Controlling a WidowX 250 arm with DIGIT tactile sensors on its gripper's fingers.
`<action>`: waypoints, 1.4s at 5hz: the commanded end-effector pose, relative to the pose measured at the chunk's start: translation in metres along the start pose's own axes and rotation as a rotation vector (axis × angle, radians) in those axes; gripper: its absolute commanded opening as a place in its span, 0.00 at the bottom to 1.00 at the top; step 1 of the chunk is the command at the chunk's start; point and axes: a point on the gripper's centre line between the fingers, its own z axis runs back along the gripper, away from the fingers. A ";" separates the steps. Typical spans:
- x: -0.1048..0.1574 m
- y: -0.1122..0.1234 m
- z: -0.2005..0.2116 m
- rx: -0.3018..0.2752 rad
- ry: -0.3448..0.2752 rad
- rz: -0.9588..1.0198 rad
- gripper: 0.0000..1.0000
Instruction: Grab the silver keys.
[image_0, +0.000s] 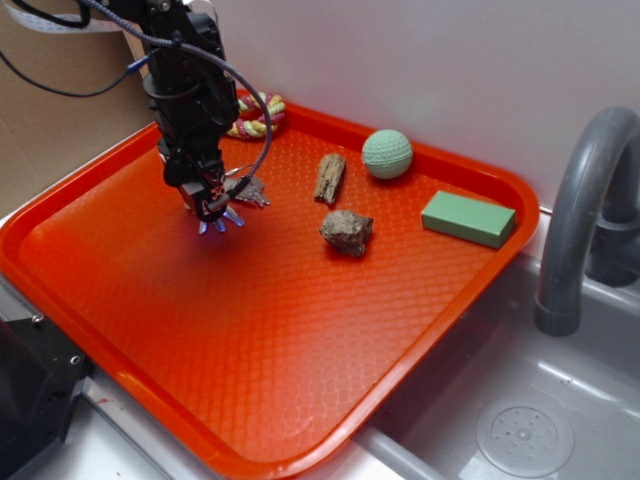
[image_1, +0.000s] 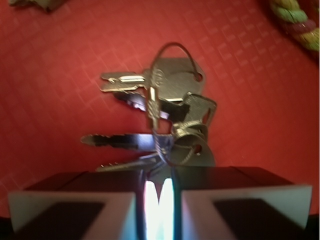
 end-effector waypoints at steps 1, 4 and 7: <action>0.005 0.015 0.034 0.059 -0.186 0.004 1.00; 0.042 -0.001 0.009 0.087 -0.211 -0.006 1.00; 0.051 0.007 -0.007 0.025 -0.145 -0.020 0.00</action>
